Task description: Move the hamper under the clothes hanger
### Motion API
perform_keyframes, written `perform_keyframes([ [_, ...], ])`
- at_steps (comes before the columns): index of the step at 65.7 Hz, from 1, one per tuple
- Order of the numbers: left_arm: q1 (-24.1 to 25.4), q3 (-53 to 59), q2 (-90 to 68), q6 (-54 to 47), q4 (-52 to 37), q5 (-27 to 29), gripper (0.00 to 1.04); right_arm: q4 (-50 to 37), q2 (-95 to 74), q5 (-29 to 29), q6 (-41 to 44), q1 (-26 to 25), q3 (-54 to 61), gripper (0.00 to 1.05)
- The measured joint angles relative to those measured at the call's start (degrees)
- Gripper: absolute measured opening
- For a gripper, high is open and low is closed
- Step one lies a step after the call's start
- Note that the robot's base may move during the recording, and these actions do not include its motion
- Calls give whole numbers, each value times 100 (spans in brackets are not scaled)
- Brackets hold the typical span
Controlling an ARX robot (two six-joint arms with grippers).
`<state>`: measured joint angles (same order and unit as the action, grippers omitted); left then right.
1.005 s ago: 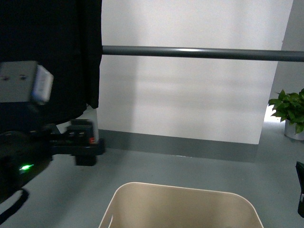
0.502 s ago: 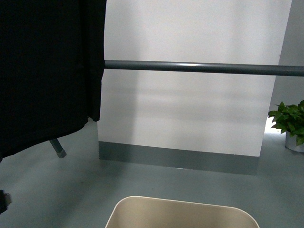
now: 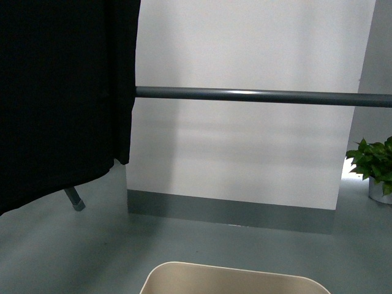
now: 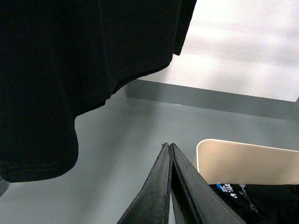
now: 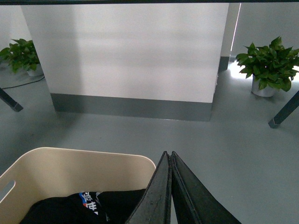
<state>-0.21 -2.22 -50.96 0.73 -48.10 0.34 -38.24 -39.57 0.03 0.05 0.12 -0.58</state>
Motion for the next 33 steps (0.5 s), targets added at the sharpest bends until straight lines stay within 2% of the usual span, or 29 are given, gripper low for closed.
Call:
perform_keyframes([
  [33, 7, 120, 1858, -22, 1620, -35, 4, 1438, 1574, -9, 0, 0, 28, 2],
])
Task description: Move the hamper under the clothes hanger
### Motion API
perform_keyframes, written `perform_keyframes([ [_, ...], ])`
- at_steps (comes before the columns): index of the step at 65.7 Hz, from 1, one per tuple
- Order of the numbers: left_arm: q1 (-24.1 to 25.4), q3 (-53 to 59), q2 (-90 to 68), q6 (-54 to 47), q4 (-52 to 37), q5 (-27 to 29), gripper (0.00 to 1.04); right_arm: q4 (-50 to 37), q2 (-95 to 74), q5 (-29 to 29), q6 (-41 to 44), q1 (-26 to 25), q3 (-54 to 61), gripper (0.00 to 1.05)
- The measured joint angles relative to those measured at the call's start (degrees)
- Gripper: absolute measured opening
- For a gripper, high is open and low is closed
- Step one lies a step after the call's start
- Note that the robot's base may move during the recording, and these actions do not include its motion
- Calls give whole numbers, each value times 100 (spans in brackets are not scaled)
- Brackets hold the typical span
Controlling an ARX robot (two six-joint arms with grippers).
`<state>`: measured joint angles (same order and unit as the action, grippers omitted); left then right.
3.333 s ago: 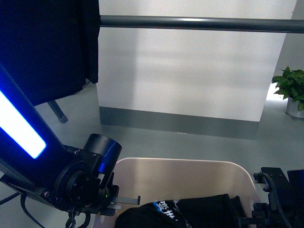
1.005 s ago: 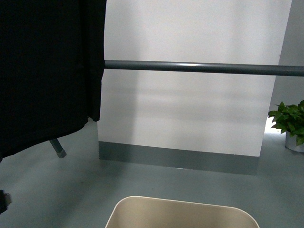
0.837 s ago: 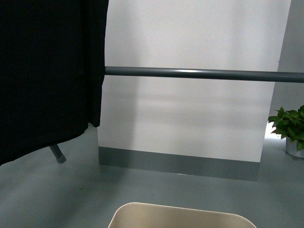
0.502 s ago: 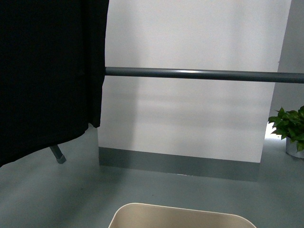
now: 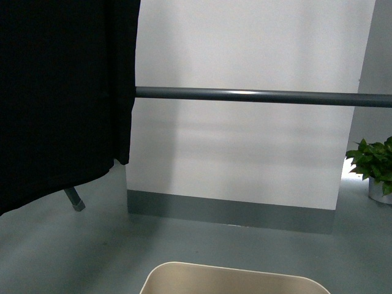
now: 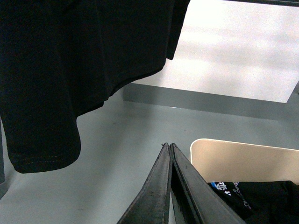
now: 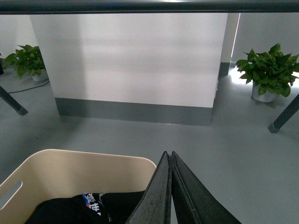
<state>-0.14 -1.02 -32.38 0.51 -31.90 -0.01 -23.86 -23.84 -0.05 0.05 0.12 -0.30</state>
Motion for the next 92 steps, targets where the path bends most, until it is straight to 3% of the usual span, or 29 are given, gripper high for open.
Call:
perform_keyframes([
  [51, 0, 2, 1878, 0, 1803, 0, 4, 1394, 1414, 2, 0, 0, 0, 2],
  [57, 0, 2, 2046, -2, 1976, 2, 4, 2317, 2184, -2, 2, 0, -4, 2],
  [69, 0, 2, 2275, -2, 2205, 0, 4, 2376, 2356, -4, 2, 0, -4, 2],
  [74, 0, 2, 3042, -7, 3110, 0, 4, 2378, 2361, 0, 2, 0, -4, 2],
  [92, 0, 2, 3209, -13, 3178, 0, 4, 2382, 2361, -2, 0, 0, -4, 2],
])
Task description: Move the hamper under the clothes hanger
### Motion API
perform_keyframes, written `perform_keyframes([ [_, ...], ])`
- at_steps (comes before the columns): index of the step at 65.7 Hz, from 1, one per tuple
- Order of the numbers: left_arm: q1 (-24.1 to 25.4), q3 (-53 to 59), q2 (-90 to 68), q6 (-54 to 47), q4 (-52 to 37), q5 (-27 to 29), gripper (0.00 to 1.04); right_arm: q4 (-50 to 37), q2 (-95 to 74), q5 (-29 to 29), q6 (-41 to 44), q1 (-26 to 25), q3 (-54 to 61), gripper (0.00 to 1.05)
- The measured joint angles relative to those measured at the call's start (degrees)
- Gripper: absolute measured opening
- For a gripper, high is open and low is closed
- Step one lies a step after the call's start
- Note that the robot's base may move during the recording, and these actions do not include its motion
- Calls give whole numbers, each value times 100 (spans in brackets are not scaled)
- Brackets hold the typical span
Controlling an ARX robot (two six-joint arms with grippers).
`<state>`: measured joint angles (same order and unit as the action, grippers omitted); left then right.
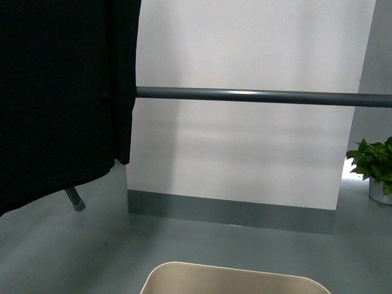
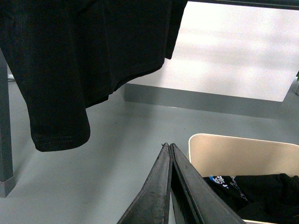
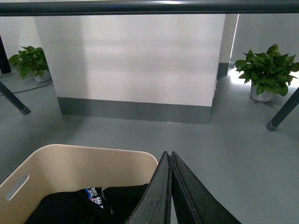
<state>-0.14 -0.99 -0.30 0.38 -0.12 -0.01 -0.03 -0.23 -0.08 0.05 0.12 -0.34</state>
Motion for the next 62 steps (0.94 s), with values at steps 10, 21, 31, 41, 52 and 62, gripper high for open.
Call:
perform_keyframes([
  [10, 0, 0, 0, 0, 0, -2, 4, 0, 0, 0, 0, 0, 0, 2],
  [21, 0, 0, 2, 0, 0, -2, 20, 0, 0, 0, 9, 0, 0, 9],
  [31, 0, 0, 2, 0, 0, -2, 49, 0, 0, 0, 7, 0, 0, 37],
  [41, 0, 0, 2, 0, 0, -2, 77, 0, 0, 0, 9, 0, 0, 65],
  [52, 0, 0, 4, -7, 0, 0, 100, 0, 0, 0, 7, 0, 0, 91],
  [62, 0, 0, 2, -7, 0, -2, 98, 0, 0, 0, 7, 0, 0, 96],
])
